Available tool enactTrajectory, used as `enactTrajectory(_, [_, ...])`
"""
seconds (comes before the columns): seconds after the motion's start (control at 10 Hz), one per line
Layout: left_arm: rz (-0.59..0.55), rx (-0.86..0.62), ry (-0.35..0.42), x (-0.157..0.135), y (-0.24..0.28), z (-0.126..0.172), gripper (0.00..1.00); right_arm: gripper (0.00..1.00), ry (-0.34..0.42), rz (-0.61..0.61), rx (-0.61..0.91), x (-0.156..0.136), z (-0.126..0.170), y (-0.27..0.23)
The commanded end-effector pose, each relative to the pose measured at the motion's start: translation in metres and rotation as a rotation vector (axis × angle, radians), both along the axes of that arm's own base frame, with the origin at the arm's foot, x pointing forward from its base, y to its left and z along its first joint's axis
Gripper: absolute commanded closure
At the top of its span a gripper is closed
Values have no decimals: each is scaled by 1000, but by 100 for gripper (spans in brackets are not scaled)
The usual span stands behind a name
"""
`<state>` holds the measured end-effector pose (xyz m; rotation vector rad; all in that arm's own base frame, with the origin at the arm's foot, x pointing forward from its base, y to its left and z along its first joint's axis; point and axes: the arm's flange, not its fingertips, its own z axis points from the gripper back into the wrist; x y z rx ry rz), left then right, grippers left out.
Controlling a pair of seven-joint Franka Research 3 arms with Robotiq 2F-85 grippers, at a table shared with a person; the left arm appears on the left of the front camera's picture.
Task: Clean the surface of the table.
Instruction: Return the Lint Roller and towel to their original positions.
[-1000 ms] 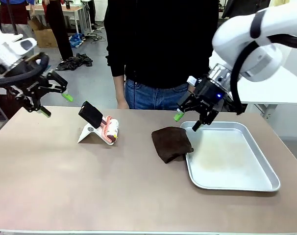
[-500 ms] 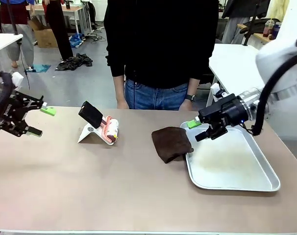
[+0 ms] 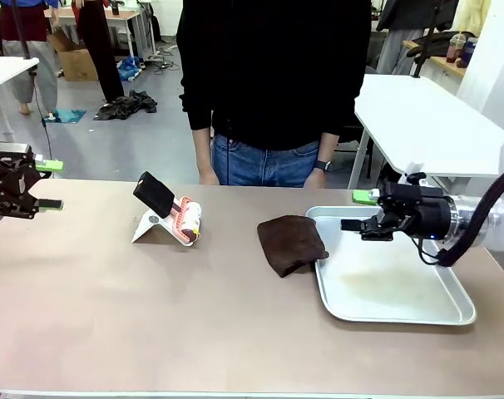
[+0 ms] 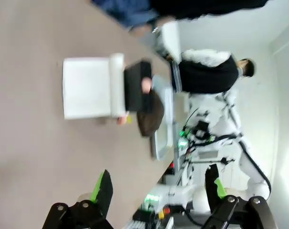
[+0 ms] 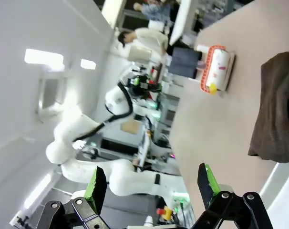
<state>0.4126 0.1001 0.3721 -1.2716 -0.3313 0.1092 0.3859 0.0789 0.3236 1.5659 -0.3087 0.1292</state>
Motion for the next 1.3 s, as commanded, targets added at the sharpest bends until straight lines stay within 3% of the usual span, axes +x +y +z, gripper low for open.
enactTrajectory(0.0, [-44, 57, 54, -9, -9, 6, 0, 0, 73, -89, 56, -18, -11, 1])
enactTrajectory(0.1, [-44, 57, 54, -9, -9, 6, 0, 0, 0, 0, 0, 0, 0, 0])
enactTrajectory(1.2, [-44, 57, 54, -9, -9, 6, 0, 0, 0, 0, 0, 0, 0, 0])
